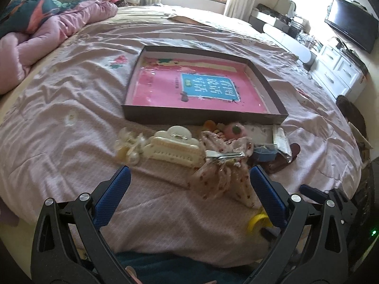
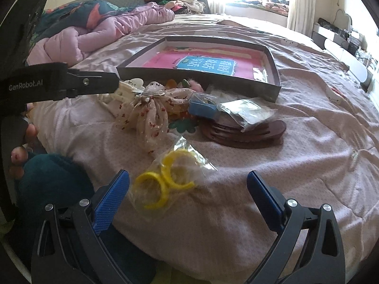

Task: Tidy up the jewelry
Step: 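Grasp the polka-dot bow clip with the left gripper while the right grasps the yellow bangle bag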

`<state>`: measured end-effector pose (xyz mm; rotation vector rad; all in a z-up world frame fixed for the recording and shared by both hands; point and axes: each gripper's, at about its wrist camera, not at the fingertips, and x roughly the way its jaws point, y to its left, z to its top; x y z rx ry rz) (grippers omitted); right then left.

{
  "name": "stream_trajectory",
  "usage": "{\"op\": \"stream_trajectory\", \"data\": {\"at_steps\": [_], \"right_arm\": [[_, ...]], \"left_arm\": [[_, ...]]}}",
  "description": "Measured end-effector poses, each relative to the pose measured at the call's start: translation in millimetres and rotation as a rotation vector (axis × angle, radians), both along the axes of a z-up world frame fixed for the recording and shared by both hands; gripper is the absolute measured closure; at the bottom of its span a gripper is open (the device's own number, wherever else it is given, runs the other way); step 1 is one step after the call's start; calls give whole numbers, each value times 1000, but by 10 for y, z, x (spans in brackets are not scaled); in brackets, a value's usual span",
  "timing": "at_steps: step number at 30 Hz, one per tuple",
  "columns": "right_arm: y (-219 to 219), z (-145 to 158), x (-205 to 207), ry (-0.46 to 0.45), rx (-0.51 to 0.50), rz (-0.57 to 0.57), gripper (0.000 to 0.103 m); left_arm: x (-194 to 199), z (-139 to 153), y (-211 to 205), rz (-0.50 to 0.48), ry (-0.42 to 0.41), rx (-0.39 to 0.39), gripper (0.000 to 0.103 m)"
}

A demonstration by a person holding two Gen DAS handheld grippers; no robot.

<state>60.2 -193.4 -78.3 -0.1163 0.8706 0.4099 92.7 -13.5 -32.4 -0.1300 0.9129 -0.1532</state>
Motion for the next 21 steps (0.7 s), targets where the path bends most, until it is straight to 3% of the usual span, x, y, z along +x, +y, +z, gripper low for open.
{"op": "stream_trajectory", "data": {"at_steps": [2, 4, 6, 8, 11, 12, 17, 18, 21], "right_arm": [[14, -29, 38, -1, 3, -6, 12], [25, -60, 69, -1, 2, -6, 27], [7, -96, 102, 17, 24, 0, 30], [-25, -92, 103, 22, 56, 16, 48], [-83, -51, 108, 19, 82, 30, 63], [-116, -44, 115, 23, 93, 34, 63], [-264, -25, 106, 33, 127, 37, 68], [-303, -24, 102, 37, 137, 35, 81], [-420, 19, 114, 43, 168, 31, 86]], "left_arm": [[59, -36, -29, -8, 18, -4, 10], [120, -101, -52, -14, 50, -15, 10], [160, -151, -97, -26, 71, -24, 11], [185, -177, -137, -40, 84, -32, 11], [223, -225, -240, -69, 103, -41, 15], [236, -245, -283, -80, 109, -40, 17], [307, -322, -407, -107, 133, -36, 38], [320, -350, -416, -111, 142, -35, 46], [332, -379, -406, -118, 151, -53, 69]]}}
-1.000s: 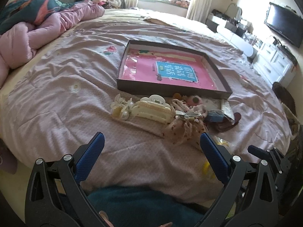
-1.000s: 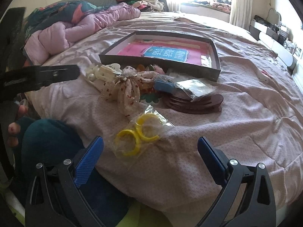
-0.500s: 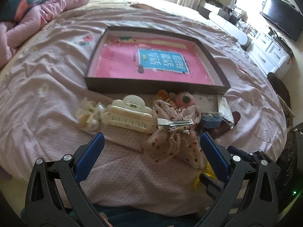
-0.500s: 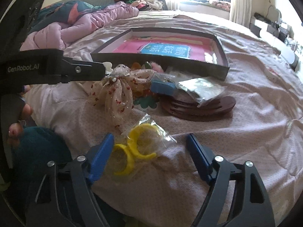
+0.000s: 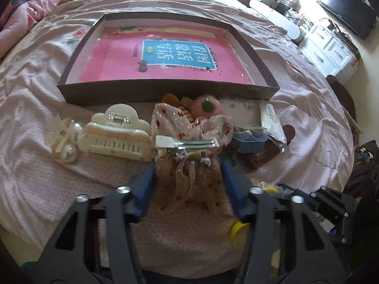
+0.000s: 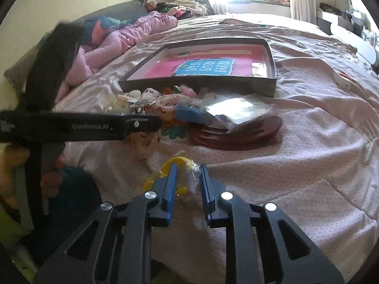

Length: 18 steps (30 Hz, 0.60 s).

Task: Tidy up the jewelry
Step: 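Grasp the polka-dot bow clip with the left gripper while the right grasps the yellow bangle bag, then carry the bow clip and bangle bag into the box and release both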

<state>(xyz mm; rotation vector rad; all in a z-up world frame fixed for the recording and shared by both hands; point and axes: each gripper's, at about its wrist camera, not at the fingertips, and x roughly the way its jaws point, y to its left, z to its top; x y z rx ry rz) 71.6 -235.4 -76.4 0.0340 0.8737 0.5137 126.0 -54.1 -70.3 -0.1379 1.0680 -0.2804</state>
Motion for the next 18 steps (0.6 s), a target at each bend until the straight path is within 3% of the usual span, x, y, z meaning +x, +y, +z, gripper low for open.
{"op": "stream_trajectory", "data": {"at_steps": [1, 4, 11, 18], "right_arm": [[-20, 13, 3, -5, 1, -3, 86], [-137, 42, 25, -2, 27, -17, 88], [-392, 189, 91, -35, 38, -65, 91], [-618, 339, 172, -68, 40, -122, 94]], "left_arm": [[-3, 3, 4, 0, -2, -5, 78], [-33, 53, 4, -10, -14, -26, 88], [-168, 290, 17, -25, -76, -51, 91], [-78, 526, 161, 21, -135, -56, 91]]}}
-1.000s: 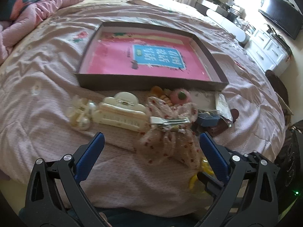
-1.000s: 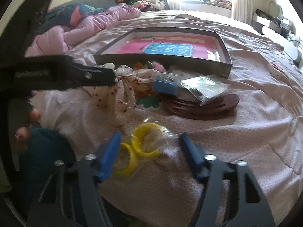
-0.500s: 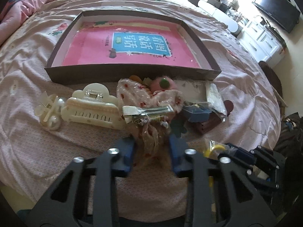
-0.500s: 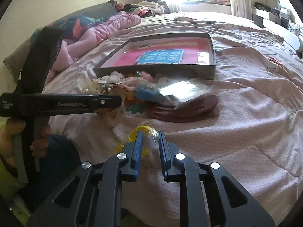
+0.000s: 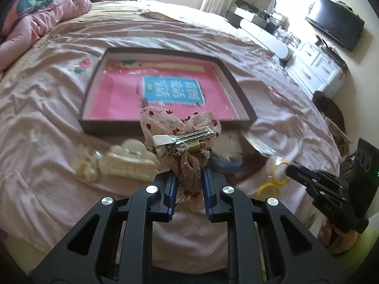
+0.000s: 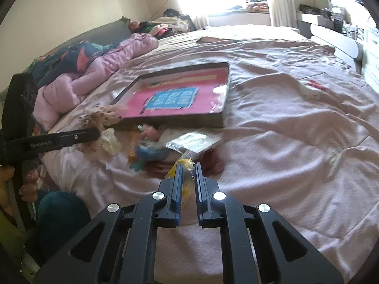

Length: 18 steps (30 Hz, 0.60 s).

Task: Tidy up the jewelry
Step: 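Carry the bow clip and bangle bag into the box and release both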

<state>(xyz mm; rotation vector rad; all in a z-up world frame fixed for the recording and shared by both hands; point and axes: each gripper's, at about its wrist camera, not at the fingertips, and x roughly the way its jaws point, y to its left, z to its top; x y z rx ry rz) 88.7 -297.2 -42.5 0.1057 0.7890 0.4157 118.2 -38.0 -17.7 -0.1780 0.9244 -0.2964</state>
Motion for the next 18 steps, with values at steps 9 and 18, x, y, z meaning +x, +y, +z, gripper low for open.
{"op": "stream_trajectory", "data": {"at_steps": [9, 18], "right_arm": [[-203, 268, 94, -43, 8, -49, 97], [-167, 564, 235, -115, 16, -52, 97]], "left_arm": [[241, 178, 146, 56, -46, -12, 91], [444, 270, 260, 94, -80, -16, 91]]}}
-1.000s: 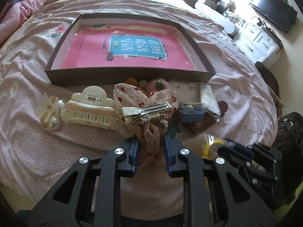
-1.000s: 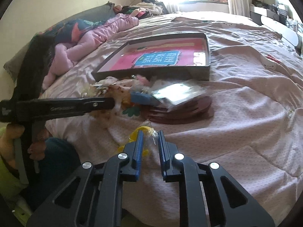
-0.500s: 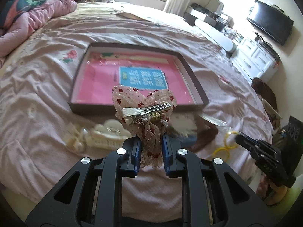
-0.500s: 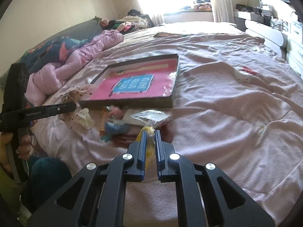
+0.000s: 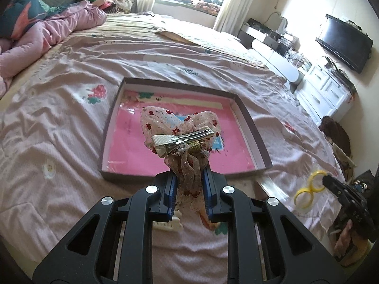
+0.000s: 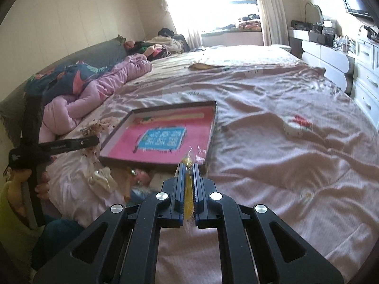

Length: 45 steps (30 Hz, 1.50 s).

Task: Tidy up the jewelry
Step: 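Carry the bow clip and bangle bag into the box and release both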

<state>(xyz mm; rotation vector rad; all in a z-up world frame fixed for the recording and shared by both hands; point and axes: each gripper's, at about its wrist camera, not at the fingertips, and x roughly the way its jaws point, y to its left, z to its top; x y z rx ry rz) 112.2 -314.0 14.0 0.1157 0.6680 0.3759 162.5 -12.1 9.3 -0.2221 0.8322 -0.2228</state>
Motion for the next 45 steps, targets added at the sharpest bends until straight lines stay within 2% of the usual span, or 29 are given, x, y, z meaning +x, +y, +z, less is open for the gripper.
{"op": "stream_trajectory", "data": {"at_steps": [6, 16, 28, 32, 38, 45], "right_arm": [[154, 134, 149, -42, 6, 24, 97], [393, 222, 521, -65, 24, 48, 97], [560, 41, 1057, -10, 61, 28, 97], [648, -77, 1230, 34, 85, 36, 97], [754, -304, 1446, 112, 126, 54, 97], [844, -504, 1524, 162, 108, 58, 97]], "left_arm": [[159, 32, 78, 29, -20, 18, 91], [492, -116, 186, 61, 4, 6, 91], [774, -387, 250, 63, 39, 33, 88], [841, -479, 251, 53, 52, 42, 88], [882, -568, 253, 43, 64, 47, 83], [872, -566, 284, 45, 61, 55, 61]]}}
